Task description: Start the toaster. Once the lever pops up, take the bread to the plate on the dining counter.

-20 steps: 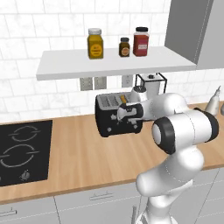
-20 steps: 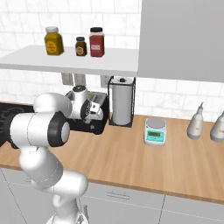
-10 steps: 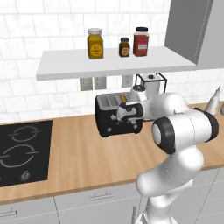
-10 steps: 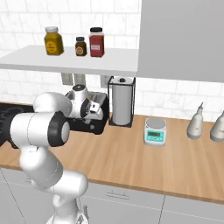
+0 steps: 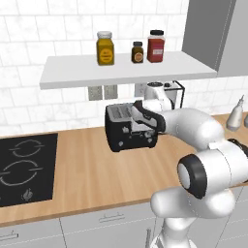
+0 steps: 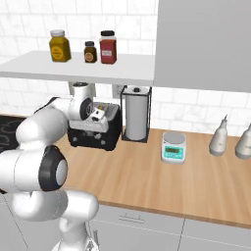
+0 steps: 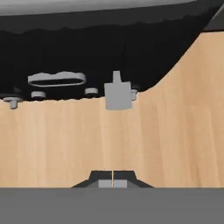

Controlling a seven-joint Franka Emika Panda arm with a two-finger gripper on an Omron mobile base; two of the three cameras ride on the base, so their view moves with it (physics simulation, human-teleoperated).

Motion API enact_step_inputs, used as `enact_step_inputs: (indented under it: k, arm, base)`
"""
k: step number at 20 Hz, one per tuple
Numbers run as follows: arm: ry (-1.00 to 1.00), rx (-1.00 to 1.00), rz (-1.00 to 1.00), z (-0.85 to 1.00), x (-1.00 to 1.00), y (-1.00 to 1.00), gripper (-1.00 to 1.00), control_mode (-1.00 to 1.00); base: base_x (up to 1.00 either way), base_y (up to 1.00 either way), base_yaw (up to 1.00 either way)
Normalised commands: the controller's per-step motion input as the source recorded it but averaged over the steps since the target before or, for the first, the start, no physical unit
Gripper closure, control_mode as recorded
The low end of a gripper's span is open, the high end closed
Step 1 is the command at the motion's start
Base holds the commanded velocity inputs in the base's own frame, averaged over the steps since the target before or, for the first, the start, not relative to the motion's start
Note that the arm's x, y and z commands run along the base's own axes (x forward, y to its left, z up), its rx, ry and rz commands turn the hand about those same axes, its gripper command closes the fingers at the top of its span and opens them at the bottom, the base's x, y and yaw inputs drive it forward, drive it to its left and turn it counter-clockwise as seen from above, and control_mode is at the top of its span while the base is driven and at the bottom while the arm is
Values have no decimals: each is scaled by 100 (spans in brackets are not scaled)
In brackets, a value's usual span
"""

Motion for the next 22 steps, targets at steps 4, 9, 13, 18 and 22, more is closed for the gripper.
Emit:
enact_step_inputs:
  k: [4, 9, 13, 18, 22]
  arm:
    - [-19, 0, -5, 39, -70, 25, 100, -100]
    - [-18, -1, -7, 85, -11, 8, 100, -100]
    - [-34, -5, -4, 41, -32, 16, 100, -100]
    - [-33, -5, -3, 28, -3, 5, 100, -100]
    - [-32, -7, 0, 2, 1, 0, 100, -100]
  base:
    - [0, 0, 0]
    - [0, 0, 0]
    - [0, 0, 0]
    - [0, 0, 0]
    - [0, 0, 0]
